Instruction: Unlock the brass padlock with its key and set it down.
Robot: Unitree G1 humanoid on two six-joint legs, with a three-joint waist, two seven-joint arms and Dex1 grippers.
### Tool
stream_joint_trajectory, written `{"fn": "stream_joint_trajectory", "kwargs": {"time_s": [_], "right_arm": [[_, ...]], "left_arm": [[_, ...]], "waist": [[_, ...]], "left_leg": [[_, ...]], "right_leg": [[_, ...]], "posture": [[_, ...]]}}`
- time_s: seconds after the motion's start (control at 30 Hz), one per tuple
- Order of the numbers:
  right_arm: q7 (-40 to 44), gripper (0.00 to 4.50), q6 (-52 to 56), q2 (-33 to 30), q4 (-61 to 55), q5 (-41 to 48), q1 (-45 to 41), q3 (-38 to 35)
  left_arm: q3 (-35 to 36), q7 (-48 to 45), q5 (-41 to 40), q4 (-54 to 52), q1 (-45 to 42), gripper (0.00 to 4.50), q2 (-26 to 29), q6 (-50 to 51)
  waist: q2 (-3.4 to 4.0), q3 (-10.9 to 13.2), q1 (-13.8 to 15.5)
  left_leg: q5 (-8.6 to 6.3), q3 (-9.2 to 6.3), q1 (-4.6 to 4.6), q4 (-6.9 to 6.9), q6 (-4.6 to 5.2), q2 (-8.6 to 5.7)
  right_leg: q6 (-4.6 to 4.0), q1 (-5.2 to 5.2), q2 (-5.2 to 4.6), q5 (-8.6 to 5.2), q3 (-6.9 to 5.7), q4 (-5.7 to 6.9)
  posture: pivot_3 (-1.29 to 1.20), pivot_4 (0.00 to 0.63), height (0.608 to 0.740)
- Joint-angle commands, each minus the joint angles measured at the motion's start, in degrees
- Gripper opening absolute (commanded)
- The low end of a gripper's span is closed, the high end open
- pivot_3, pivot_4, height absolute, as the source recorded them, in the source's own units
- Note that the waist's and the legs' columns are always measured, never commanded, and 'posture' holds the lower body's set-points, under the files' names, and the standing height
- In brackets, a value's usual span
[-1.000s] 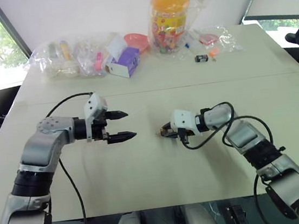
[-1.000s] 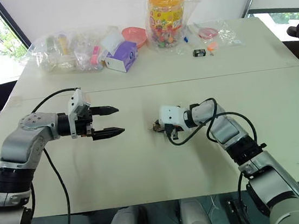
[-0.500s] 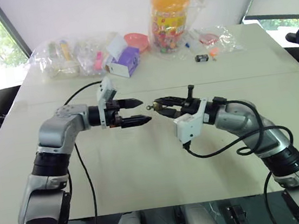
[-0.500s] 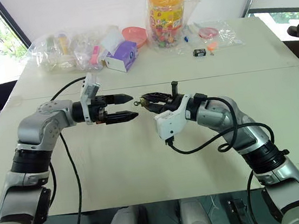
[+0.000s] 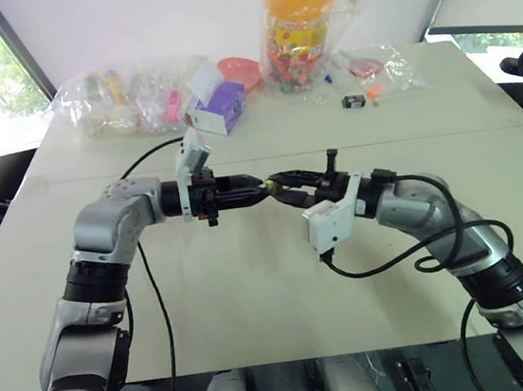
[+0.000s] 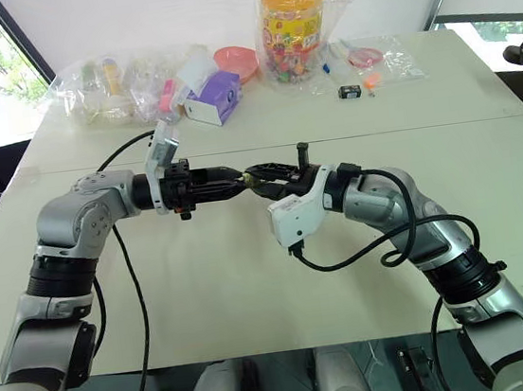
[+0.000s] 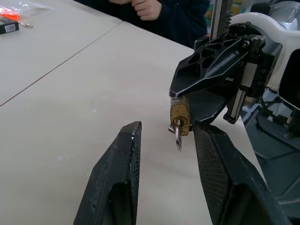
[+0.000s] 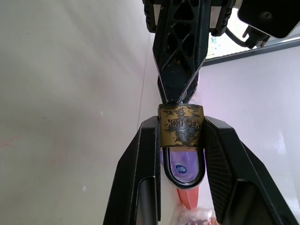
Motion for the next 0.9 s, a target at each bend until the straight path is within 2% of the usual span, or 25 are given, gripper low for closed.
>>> {"fn": "stream_joint_trajectory", "kwargs": {"time_s": [0.03,0.17,0.23,0.33,0.87,0.9], "right_arm": [[0.1,0.67,-0.7,-0.2,-2.2,0.9,-0.4,-1.1],[0.4,0.67,-0.7,-0.1,-2.2,1.0,-0.6,-1.1],[0.4,0.67,-0.7,-0.1,-2.2,1.0,-0.6,-1.1],[0.5,0.67,-0.6,-0.1,-2.2,1.0,-0.6,-1.2],[1.2,0.67,-0.7,-0.4,-0.9,2.4,-1.5,-1.9],[1.2,0.67,-0.6,-0.3,-1.0,2.5,-1.6,-1.9]], "left_arm": [[1.0,0.1,-0.7,-1.3,-0.8,1.68,0.0,-0.4],[1.1,0.0,-0.8,-1.4,-0.6,1.68,0.0,-0.5],[1.4,0.0,-1.2,-1.4,-0.5,1.12,0.1,0.1],[1.1,-0.3,-1.3,-2.0,-0.1,0.06,0.5,0.1],[1.7,-0.1,-1.8,-1.8,-0.4,0.06,2.0,-0.1],[1.5,0.1,-1.8,-1.8,-0.3,0.49,2.1,0.3]], "waist": [[0.00,0.0,0.0],[0.00,0.0,0.0],[0.00,0.0,0.0],[0.00,0.0,0.0],[0.00,0.0,0.0],[0.00,0.0,0.0]], "left_leg": [[0.00,0.00,0.00,0.00,0.00,0.00],[0.00,0.00,0.00,0.00,0.00,0.00],[0.01,0.00,0.00,0.00,-0.01,0.00],[0.01,0.00,0.00,0.00,-0.01,0.00],[0.01,0.00,0.00,0.00,-0.01,0.00],[0.01,0.00,0.00,0.00,-0.01,0.00]], "right_leg": [[0.00,0.00,0.00,0.00,0.00,0.00],[0.00,0.00,0.00,0.00,0.00,0.00],[0.00,0.00,0.00,0.00,0.00,0.00],[0.00,0.00,0.00,0.00,0.00,0.00],[0.00,0.00,0.00,0.00,0.00,0.00],[0.00,0.00,0.00,0.00,0.00,0.00]], "posture": [[0.00,0.150,0.740],[0.00,0.150,0.740],[0.00,0.150,0.740],[0.00,0.150,0.740],[0.00,0.150,0.740],[0.00,0.150,0.740]]}}
